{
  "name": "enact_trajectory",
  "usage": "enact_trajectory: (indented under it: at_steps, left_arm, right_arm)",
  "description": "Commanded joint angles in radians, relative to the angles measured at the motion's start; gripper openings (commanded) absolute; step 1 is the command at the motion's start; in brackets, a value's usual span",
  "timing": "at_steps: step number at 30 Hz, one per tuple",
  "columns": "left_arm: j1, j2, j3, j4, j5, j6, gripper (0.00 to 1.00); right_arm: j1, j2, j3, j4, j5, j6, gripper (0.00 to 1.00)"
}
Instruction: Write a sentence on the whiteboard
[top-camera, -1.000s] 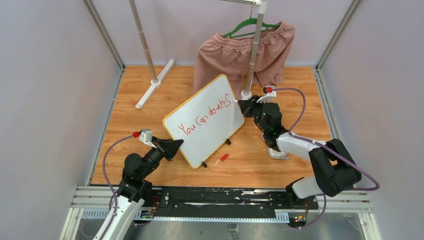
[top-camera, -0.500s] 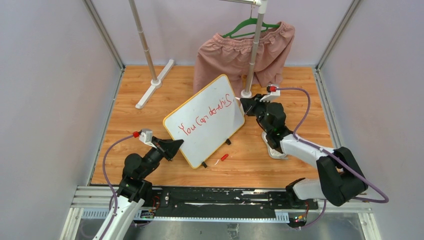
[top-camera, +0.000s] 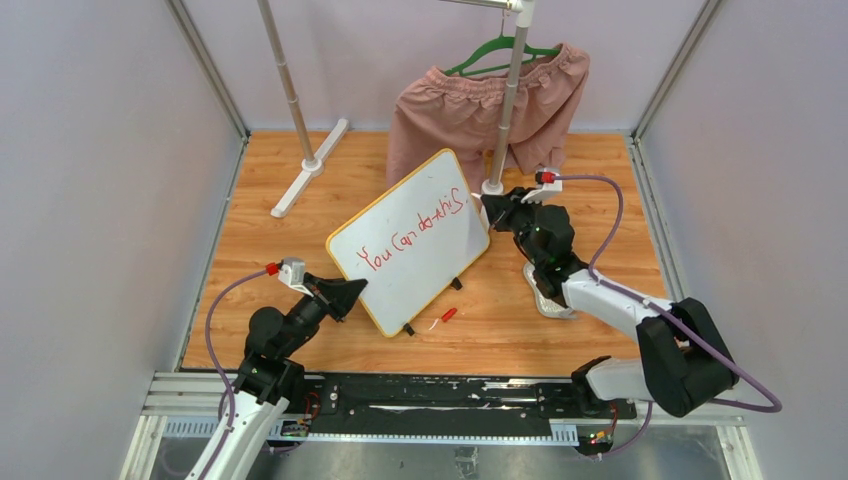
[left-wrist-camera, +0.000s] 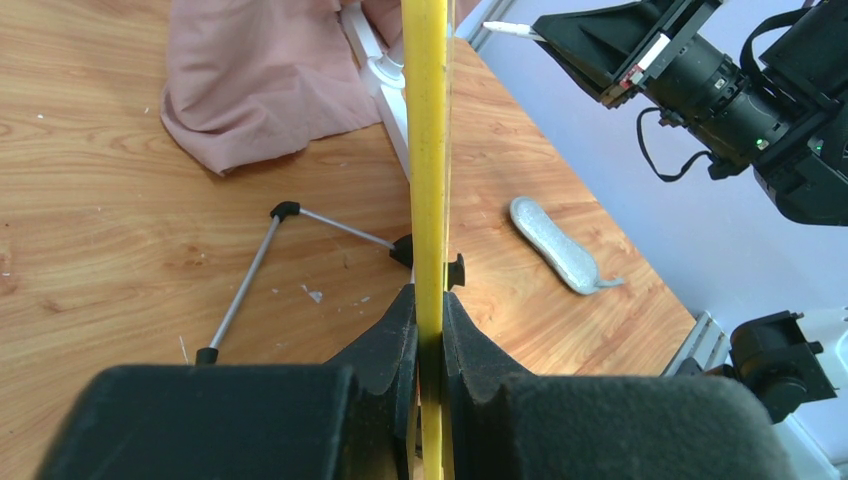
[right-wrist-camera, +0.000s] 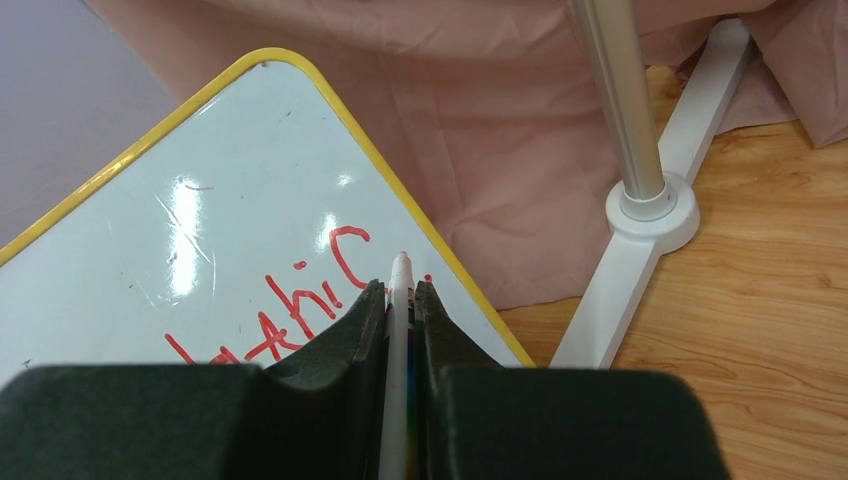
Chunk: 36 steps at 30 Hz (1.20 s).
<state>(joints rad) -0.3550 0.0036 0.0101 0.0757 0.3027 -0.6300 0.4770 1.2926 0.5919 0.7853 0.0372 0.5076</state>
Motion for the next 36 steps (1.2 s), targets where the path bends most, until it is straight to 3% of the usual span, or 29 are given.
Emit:
enact_trajectory:
  at_steps: [1,8,12,17,22,30,33,36]
  left_arm:
    - [-0.01,-0.056,-0.077,-0.057,0.015,0.045,0.0]
    - [-0.011,-0.052,-0.068,-0.071,-0.01,0.041,0.02]
    - [-0.01,-0.049,-0.06,-0.106,-0.028,0.035,0.14]
    - [-0.01,-0.047,-0.045,-0.133,-0.045,0.028,0.38]
    - [-0.01,-0.047,-0.024,-0.176,-0.084,0.021,0.51]
    - [-0.012,-0.064,0.028,-0.331,-0.191,-0.053,0.92]
    - [-0.015,-0.066,0.041,-0.387,-0.251,-0.111,0.99]
    - [-0.019,-0.067,0.059,-0.428,-0.297,-0.16,1.0]
  right_arm:
    - [-0.013,0.012,0.004,0.011,-0.002,-0.005,0.0]
    - [-0.012,-0.032,-0.007,-0.009,0.019,-0.001,0.0]
    - [-0.012,-0.122,-0.023,-0.068,0.027,-0.006,0.0]
    - [-0.012,-0.25,-0.041,-0.182,0.019,-0.014,0.0]
    - [-0.013,-0.38,-0.073,-0.281,0.027,-0.032,0.0]
    - [-0.013,-0.528,-0.076,-0.427,0.015,-0.06,0.0]
    - [-0.011,-0.566,-0.076,-0.469,0.015,-0.071,0.0]
    - [-0.012,-0.592,-0.078,-0.496,0.012,-0.072,0.0]
